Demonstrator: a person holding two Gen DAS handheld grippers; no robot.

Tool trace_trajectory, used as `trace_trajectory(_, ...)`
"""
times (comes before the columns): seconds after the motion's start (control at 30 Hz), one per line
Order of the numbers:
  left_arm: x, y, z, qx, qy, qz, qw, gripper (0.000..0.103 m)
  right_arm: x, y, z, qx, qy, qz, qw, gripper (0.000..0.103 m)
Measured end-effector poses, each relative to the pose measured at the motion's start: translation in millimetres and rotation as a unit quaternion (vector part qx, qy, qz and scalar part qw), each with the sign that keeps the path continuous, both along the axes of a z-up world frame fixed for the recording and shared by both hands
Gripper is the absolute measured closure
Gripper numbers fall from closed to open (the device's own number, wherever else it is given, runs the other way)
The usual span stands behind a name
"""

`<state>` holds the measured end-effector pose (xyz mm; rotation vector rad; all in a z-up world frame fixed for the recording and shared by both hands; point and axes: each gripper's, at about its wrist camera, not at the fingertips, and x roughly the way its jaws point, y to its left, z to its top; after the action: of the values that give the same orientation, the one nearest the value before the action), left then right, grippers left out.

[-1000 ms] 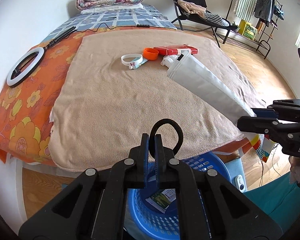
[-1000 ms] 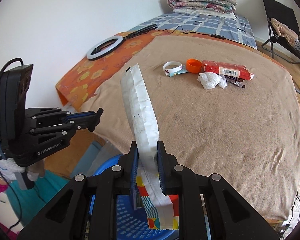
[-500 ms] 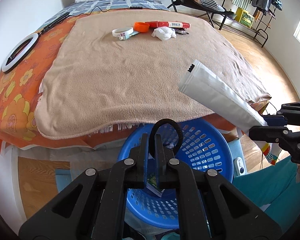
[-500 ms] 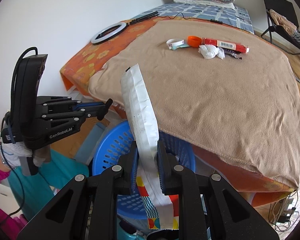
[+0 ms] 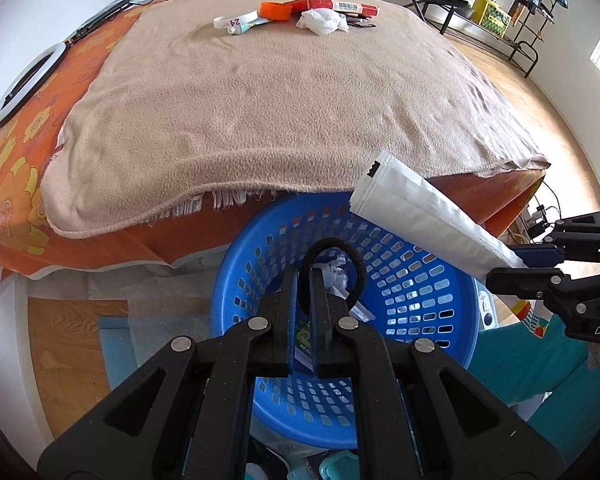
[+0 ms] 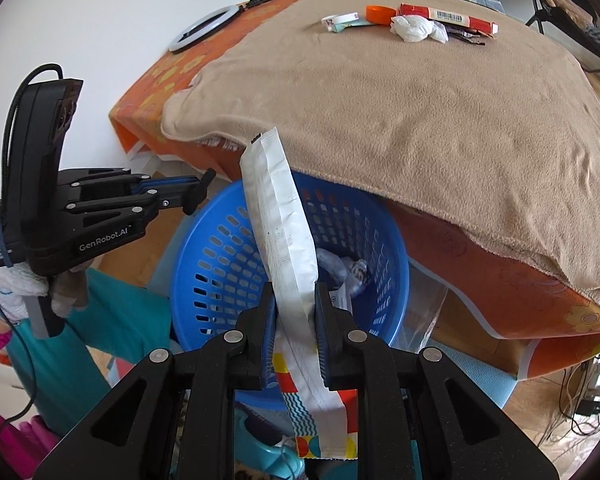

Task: Collect trash
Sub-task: 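Carry the hair tie and the paper strip in both tools over the blue basket, then open the left tool to drop the hair tie while the right tool drops the strip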

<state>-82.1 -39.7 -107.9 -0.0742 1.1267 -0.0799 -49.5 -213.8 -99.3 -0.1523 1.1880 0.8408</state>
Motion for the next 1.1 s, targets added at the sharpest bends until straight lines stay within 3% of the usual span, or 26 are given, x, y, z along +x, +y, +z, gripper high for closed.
trace_trajectory(0.77,4.1,0.1,-22.0,-0.008,0.030,-0.002,0.9995,0.099,8.6,8.6,-23.4,-0.022,0.017,-0.009,1.000,0.084)
trace_trajectory(0.8,4.4,0.2,-22.1,-0.007,0.030,-0.002,0.9995,0.098,9.0,9.1,-23.3,-0.024,0.016,-0.010,1.000,0.084)
trace_trajectory(0.87,4.8,0.5,-22.0,-0.008,0.030,0.000,0.9995,0.084,9.7,9.2,-22.9,-0.024,0.012,-0.012,1.000,0.083)
trace_trajectory(0.9,4.5,0.8,-21.6,-0.008,0.028,0.001,0.9996,0.069,9.9,9.4,-22.7,-0.026,0.010,-0.014,1.000,0.082)
trace_trajectory(0.93,4.1,0.8,-20.9,-0.007,0.024,0.002,0.9997,0.061,10.6,9.6,-22.8,-0.027,0.009,-0.016,0.999,0.082)
trace_trajectory(1.03,4.7,1.2,-19.2,-0.007,0.021,0.003,0.9998,0.060,13.4,8.5,-23.4,-0.027,0.009,-0.022,0.999,0.074)
trace_trajectory(1.1,5.5,2.0,-19.1,-0.009,0.021,0.007,0.9997,0.060,14.2,7.9,-23.2,-0.027,0.008,-0.025,0.999,0.061)
